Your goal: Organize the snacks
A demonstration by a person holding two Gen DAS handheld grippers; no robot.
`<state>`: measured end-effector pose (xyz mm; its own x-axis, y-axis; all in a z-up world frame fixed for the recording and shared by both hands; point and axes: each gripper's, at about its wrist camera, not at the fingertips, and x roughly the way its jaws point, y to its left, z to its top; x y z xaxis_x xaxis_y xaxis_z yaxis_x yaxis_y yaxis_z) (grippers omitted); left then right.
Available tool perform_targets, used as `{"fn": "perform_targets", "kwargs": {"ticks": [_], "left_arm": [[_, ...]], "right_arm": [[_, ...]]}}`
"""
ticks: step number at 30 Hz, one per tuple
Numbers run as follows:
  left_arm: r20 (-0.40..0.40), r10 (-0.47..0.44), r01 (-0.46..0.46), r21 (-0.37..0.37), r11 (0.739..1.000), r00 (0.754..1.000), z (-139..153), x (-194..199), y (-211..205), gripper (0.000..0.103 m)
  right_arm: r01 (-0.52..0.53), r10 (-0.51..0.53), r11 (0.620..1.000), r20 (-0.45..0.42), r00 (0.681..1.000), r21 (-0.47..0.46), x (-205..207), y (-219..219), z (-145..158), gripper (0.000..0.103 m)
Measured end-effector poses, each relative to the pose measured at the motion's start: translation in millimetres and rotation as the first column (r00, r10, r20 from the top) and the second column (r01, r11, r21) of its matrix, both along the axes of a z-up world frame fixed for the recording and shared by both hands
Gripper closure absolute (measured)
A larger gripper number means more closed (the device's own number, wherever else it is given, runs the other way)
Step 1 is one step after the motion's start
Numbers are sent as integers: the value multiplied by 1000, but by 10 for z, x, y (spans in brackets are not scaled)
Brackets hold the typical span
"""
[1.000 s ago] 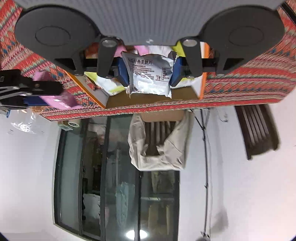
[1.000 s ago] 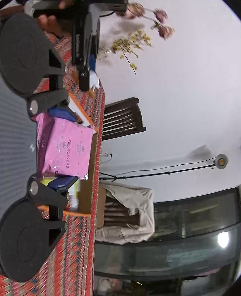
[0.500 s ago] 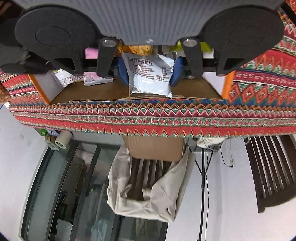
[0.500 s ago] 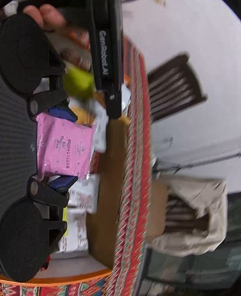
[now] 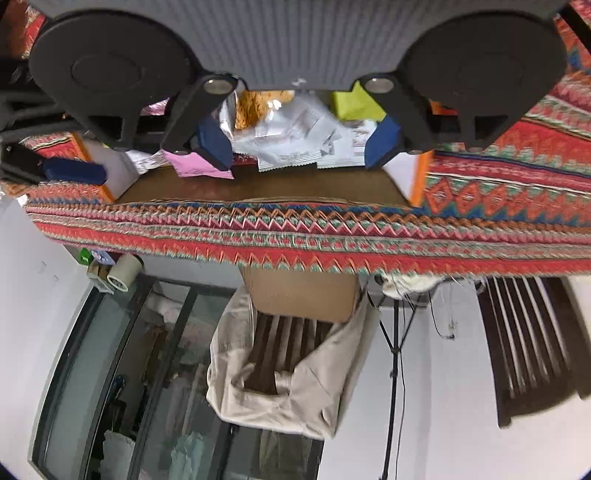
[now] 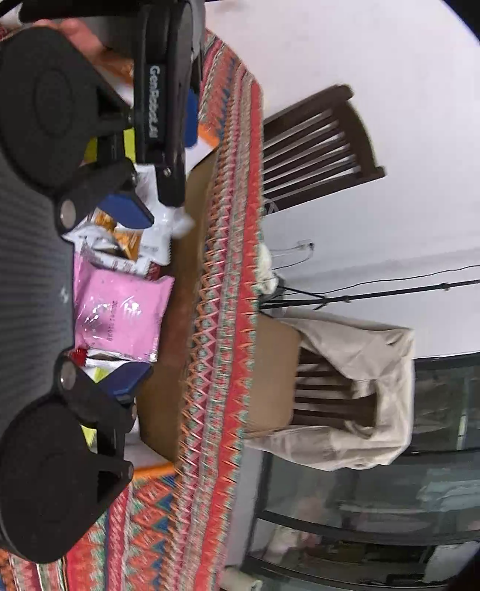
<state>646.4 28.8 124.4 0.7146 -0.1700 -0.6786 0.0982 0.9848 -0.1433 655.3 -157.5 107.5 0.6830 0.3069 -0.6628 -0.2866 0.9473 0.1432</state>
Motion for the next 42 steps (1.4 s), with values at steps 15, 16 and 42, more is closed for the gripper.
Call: {"fn": "perform_targets", "kwargs": {"ticks": [15,16,42], "left_arm": [[216,-40,25,76,997,976,1364,-2139,-4,3],[235,-41,24,77,997,971,1403,-2348,-4,2],[599,3,-123,159,980,800,-256,-6461,-22,0]], "right_arm": [[48,-43,999,218,975,-16,-1776,-703,1431,11],[53,-47,998,233,971,-19,-1940,-749,1483,11],[49,-9,998,642,767,-44,-6261,-934,322,0]]}}
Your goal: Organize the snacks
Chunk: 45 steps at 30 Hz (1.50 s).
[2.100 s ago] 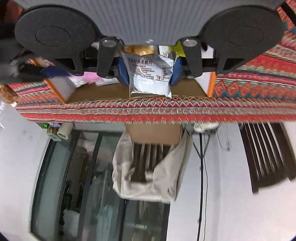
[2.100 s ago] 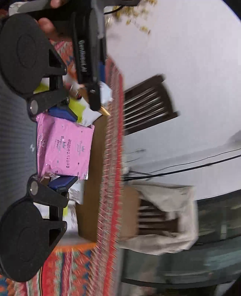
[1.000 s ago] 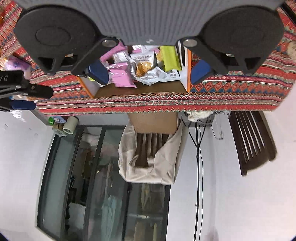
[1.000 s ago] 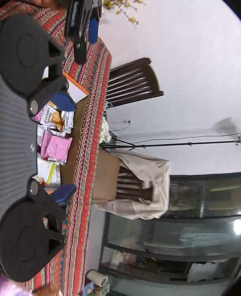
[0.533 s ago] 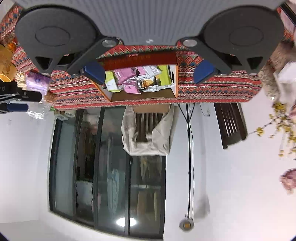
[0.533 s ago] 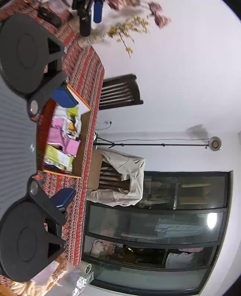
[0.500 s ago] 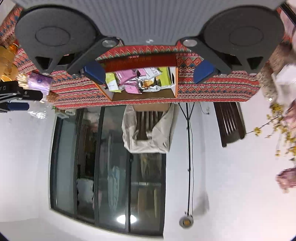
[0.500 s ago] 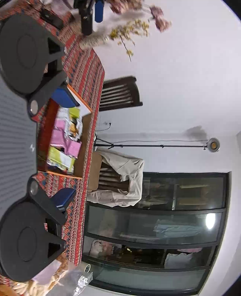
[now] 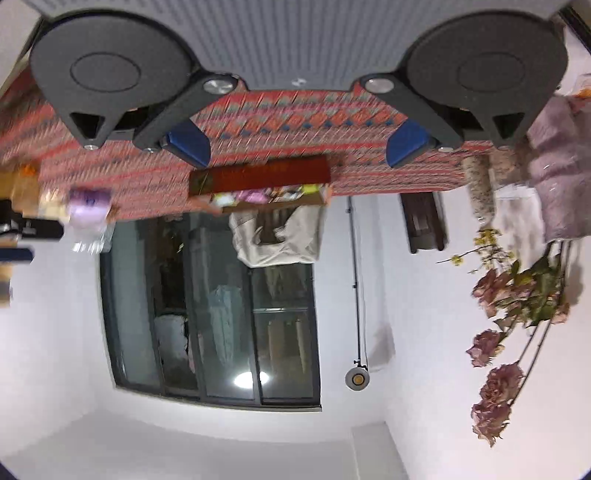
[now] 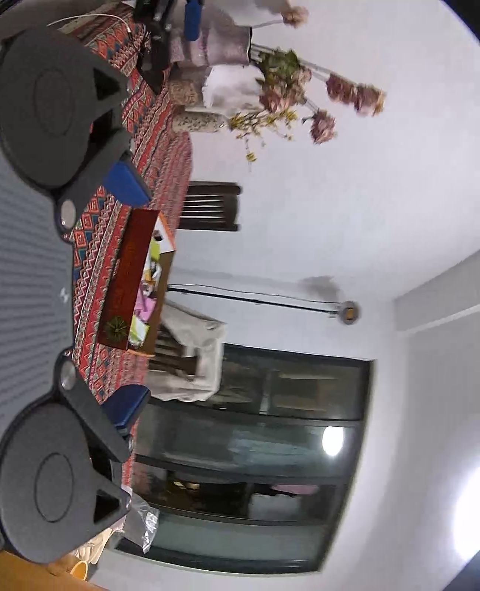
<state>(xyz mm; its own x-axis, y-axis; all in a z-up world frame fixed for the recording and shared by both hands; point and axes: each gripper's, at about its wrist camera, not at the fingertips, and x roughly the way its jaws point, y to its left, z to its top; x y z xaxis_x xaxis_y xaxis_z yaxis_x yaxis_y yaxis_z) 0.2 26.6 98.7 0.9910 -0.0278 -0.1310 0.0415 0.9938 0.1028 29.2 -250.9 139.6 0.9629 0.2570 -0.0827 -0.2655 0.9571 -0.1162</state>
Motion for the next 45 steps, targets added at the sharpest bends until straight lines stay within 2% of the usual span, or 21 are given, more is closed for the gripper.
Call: {"fn": "perform_targets", "kwargs": {"ticks": [3,6,9,12,17,23,45], "left_arm": [[-54,23,-24,-35,999,998,-326,-87,-9,0],[-84,25,-30,-61,998,996,-624,-93,-46,0],[-122,56,-58,-19,998,991,-816,-1,-145,0],[-142,49,-56,-52,997,989,-877,22,-151,0],[-148,43,-54,-72,996,988,-876,21,-142,0],[-148,33,-43,-64,997,988,-852,23,-147,0],[-150,24,-36,-80,996,988,-815,23,-111,0]], "right_arm": [[68,-68,998,10,998,-1,-181,96,-421,0],[66,-60,995,-76,995,69,-215,142,-826,0],[43,-16,988,-181,983,148,-147,150,-1194,0],[36,-5,991,-224,975,132,-95,262,-1401,0],[19,0,996,-208,978,91,-102,395,-1461,0],[21,2,995,-226,974,96,-44,412,-1437,0],[-2,24,994,-207,978,106,-58,415,-1414,0]]}}
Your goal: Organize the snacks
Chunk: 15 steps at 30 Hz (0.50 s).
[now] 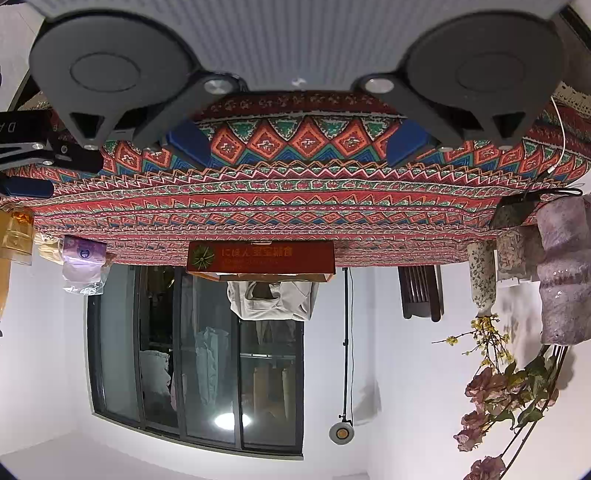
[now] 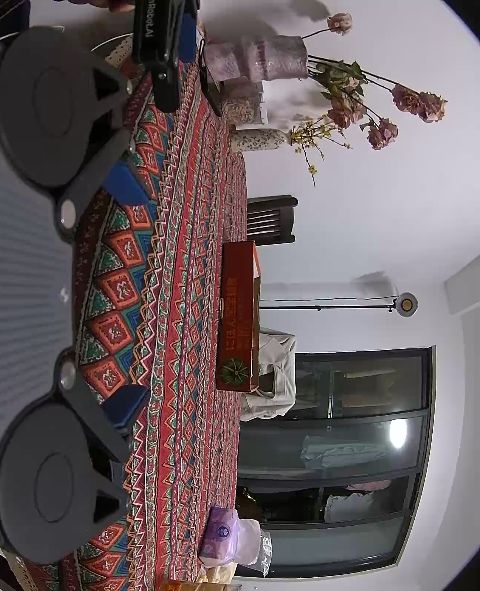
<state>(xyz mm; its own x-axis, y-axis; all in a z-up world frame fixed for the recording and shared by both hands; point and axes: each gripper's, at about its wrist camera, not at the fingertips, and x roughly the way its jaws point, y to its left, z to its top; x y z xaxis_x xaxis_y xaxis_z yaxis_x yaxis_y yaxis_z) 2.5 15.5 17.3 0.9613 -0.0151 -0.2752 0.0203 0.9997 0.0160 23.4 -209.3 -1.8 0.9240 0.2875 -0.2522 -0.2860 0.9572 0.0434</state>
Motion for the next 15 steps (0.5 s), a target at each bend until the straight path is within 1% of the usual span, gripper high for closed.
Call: {"fn": "perform_targets", "kwargs": {"ticks": [15], "left_arm": [[1,-3,3,0,1000,1000,-3,-2,7,0]], "right_arm": [[-3,3,1000,-2,1000,11,17,-30,-1,0]]}}
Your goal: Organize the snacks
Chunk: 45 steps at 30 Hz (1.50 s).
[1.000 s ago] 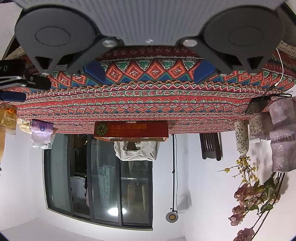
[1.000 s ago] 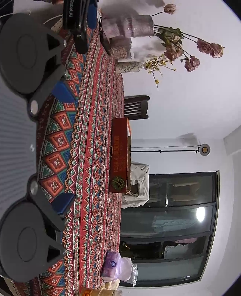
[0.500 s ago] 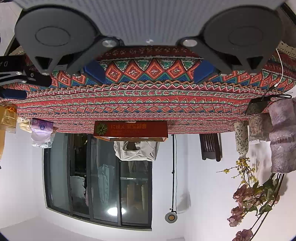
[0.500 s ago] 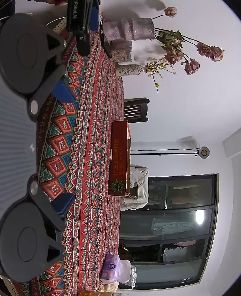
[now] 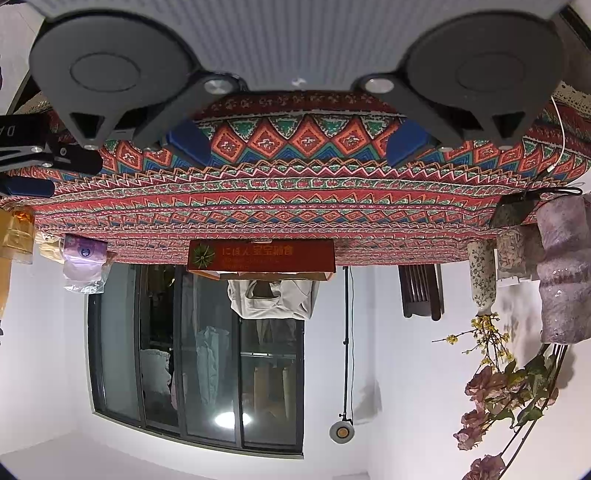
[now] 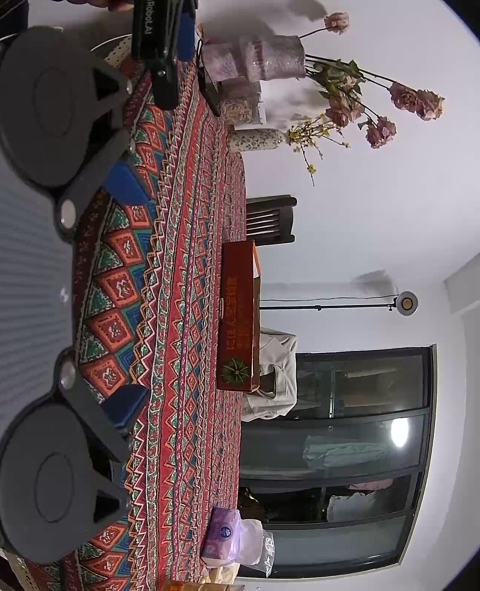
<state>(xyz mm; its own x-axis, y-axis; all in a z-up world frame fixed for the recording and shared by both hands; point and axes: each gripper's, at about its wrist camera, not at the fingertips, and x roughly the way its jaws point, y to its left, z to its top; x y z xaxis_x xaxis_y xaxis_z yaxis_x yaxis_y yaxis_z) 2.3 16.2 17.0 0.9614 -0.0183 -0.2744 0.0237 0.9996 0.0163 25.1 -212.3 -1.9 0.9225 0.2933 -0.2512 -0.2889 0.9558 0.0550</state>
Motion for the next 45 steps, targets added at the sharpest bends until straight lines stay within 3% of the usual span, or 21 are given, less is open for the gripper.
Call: {"fn": "perform_targets", "kwargs": {"ticks": [45], "left_arm": [[13,-9,9,-2,1000,1000,41,-22,3,0]], "right_arm": [[3,-4,1000,21,1000,9,-15,-27,22,0]]}}
